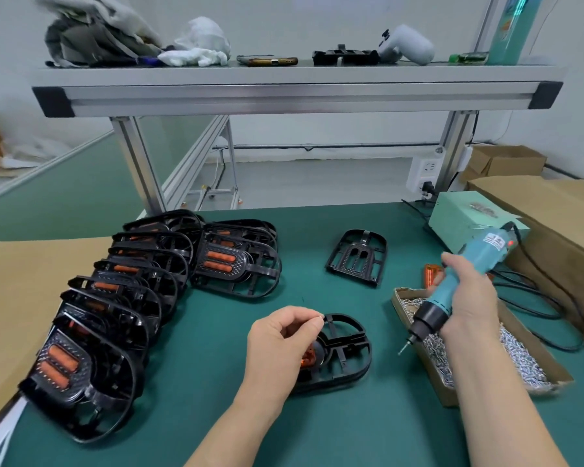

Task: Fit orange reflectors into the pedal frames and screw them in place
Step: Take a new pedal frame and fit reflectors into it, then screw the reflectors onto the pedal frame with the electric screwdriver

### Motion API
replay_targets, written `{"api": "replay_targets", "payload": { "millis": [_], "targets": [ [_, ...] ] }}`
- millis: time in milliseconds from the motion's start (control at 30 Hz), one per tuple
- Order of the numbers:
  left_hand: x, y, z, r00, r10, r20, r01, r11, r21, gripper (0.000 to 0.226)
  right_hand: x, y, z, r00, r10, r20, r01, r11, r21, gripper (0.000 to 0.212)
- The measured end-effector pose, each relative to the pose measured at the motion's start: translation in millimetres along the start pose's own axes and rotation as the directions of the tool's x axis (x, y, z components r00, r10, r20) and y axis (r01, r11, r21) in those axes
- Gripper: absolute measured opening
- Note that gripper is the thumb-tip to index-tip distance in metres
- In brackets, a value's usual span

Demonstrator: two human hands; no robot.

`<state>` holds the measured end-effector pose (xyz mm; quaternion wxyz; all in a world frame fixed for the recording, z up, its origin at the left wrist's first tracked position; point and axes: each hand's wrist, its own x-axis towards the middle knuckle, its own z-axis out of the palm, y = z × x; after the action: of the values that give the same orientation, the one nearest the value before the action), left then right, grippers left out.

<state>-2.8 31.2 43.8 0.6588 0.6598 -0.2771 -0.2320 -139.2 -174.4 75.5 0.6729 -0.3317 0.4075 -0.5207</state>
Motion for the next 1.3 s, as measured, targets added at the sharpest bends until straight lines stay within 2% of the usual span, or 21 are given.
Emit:
{"api": "replay_targets", "payload": {
  "millis": [133,233,333,433,633,1300],
  "targets": [
    [-2.4,0.2,2.5,0.998,-0.005,0.056,0.006,1.0,-0.025,0.016,-29.3,-13.9,25.5,0.99,0.025,0.141,-0.061,0.965,0.253,0.035],
    [-3.3,1.6,3.3,0.996,-0.036,0.087,0.042,0.997,-0.07,0.015,-47.1,-19.8,43.6,0.975,0.004,0.222,-0.076,0.945,0.318,0.015],
    [-3.6,1.8,1.8,0.99,-0.071,0.123,0.084,0.991,-0.108,0.011,-61.7,-17.9,60.9,0.979,-0.076,0.189,0.002,0.931,0.365,0.016],
    [-4.8,3.1,0.6,0.989,-0.077,0.127,0.097,0.983,-0.157,0.003,-74.4,-13.2,74.6,0.97,-0.205,0.126,0.145,0.915,0.376,0.016],
    [-2.2,5.1,-2.6,0.985,-0.117,0.124,0.144,0.959,-0.245,0.016,-84.4,-9.4,83.6,0.945,-0.318,0.074,0.267,0.882,0.387,0.02],
    [-2.3,4.8,-3.9,0.985,-0.109,0.132,0.142,0.954,-0.265,0.017,-83.3,-5.1,81.4,0.939,-0.338,0.067,0.297,0.892,0.34,0.018]
  ]
}}
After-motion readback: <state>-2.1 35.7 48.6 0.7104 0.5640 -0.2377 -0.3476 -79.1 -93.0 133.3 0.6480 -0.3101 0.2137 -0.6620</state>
